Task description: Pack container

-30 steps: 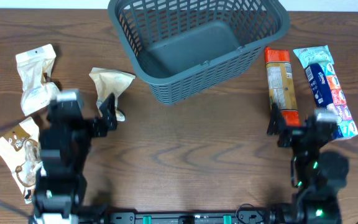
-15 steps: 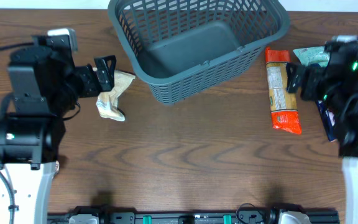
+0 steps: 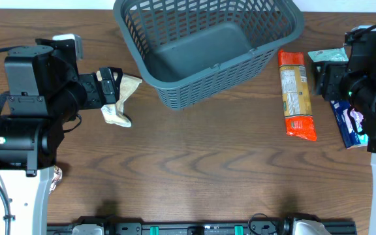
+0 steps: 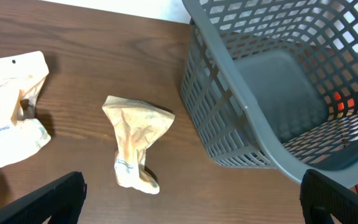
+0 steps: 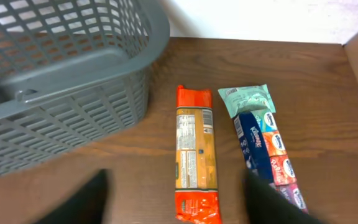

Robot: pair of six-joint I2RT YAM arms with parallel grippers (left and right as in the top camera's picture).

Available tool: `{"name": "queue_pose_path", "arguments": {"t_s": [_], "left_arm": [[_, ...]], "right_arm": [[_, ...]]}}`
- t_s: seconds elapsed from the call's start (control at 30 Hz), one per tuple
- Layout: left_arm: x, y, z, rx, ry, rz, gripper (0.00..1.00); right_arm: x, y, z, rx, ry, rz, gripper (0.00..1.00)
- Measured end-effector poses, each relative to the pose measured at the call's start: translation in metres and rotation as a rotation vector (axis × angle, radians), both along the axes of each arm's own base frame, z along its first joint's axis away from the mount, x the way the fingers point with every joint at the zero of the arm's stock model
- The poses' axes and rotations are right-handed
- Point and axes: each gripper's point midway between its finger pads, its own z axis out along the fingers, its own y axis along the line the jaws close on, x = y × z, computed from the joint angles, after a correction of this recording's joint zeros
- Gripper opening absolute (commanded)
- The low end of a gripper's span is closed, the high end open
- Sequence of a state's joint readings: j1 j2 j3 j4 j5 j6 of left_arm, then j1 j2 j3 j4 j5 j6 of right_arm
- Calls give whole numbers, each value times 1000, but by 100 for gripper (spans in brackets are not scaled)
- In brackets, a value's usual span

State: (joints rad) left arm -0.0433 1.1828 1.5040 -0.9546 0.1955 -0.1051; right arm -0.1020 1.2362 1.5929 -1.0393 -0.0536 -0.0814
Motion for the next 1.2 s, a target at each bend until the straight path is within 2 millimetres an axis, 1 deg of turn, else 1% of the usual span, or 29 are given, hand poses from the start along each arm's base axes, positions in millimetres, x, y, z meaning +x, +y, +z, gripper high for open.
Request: {"name": "queue_pose_path", "arguments": {"t_s": [0.03, 0.07, 0.1, 0.17, 0.23, 0.27, 0.3, 0.47, 0.57, 0.67, 0.73, 0.8, 0.87, 0.93, 1.0, 1.1, 1.2], "left_arm": [[0, 0, 0, 0, 1, 0, 89], [0, 0, 0, -6, 4, 4, 75], [-1, 0, -1, -5, 5, 3, 65], [-1, 0, -1, -8, 6, 3, 35], [0, -1, 0, -5, 2, -1, 23], [1, -1, 1, -6, -6, 0, 19], [3, -1, 4, -20, -18, 11, 7], [16, -2, 12, -72, -58, 48, 6], [29, -9, 6, -100, -43, 55, 6], [43, -24, -4, -109, -10, 27, 6], [55, -36, -6, -112, 5, 4, 6], [68, -51, -4, -114, 13, -26, 6], [78, -64, 1, -115, 13, -54, 6], [84, -74, 9, -115, 8, -77, 6], [89, -84, 20, -117, -5, -100, 6], [90, -95, 31, -115, -26, -128, 6], [85, -103, 34, -99, -28, -162, 6]], "right_arm": [[0, 0, 0, -3, -1, 1, 38], [0, 0, 1, -4, -3, 2, 36], [1, 0, 1, -6, -5, 3, 31], [2, 0, 2, -11, -9, 6, 16], [2, -1, 3, -12, -13, 0, 7], [3, -3, 4, -19, -19, -4, 3], [5, -4, 6, -30, -28, -8, 1], [15, -11, 9, -49, -55, -35, 1], [28, -15, 6, -57, -59, -46, 1], [45, -20, -3, -60, -50, -56, 1], [56, -24, -11, -60, -40, -66, 1], [65, -28, -20, -59, -20, -74, 1], [71, -30, -27, -57, 3, -78, 1], [75, -31, -29, -55, 19, -79, 1], [79, -32, -25, -53, 18, -82, 1], [83, -33, -13, -46, -5, -91, 1], [85, -34, -3, -37, -30, -102, 1]]}}
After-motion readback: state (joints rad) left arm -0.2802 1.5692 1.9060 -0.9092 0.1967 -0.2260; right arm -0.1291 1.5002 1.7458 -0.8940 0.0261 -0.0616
